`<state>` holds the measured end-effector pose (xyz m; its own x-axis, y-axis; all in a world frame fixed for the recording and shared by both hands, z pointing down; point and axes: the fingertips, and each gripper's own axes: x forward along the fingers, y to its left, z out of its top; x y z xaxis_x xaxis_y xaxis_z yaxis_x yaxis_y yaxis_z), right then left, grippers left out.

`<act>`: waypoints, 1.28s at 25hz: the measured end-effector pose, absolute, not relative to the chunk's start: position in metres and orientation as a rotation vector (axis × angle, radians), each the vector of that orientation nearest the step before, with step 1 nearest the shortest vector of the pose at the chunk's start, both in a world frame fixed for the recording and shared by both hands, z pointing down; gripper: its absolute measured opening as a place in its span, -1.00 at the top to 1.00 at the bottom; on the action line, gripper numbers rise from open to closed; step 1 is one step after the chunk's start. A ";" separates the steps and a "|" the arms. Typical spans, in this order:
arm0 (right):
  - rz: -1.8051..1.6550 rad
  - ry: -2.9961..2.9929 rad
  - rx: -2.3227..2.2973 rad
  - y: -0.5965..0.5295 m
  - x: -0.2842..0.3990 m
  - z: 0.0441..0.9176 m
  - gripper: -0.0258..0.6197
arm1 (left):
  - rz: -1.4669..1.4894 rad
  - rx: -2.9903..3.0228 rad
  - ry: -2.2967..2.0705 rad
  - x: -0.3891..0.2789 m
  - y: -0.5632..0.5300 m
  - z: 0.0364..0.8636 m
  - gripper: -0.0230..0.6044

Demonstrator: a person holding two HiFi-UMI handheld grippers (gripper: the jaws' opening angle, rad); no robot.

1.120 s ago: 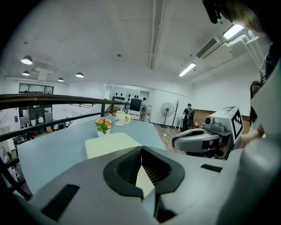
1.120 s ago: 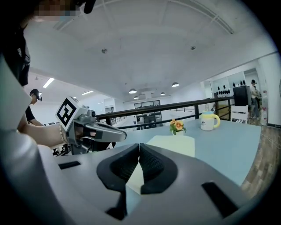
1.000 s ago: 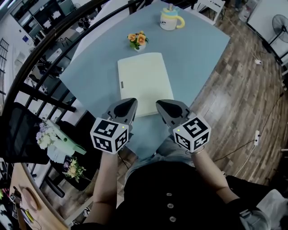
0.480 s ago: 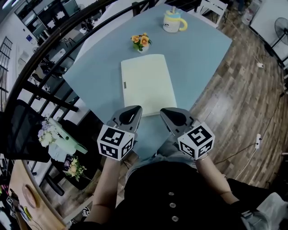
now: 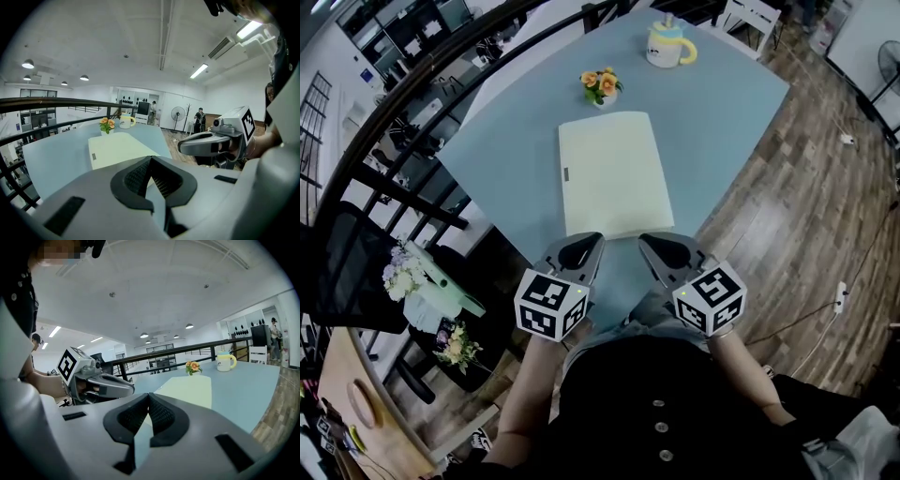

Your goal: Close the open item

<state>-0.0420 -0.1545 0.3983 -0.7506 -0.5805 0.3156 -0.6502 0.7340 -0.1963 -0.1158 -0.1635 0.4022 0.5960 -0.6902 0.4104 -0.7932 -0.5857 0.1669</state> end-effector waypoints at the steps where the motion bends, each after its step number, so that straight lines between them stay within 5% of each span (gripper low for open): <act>1: 0.444 -2.701 0.972 -0.153 -0.042 0.400 0.91 | 0.433 2.489 -1.202 -0.116 -0.162 0.403 0.87; 32: 0.445 -2.690 0.936 -0.149 -0.050 0.402 0.91 | 0.462 2.440 -1.155 -0.111 -0.153 0.420 0.87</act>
<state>-0.0496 -0.1492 0.4016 -0.7593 -0.5566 0.3372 -0.6356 0.7456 -0.2003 -0.1106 -0.1528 0.4202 0.6040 -0.6550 0.4540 -0.7874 -0.5784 0.2131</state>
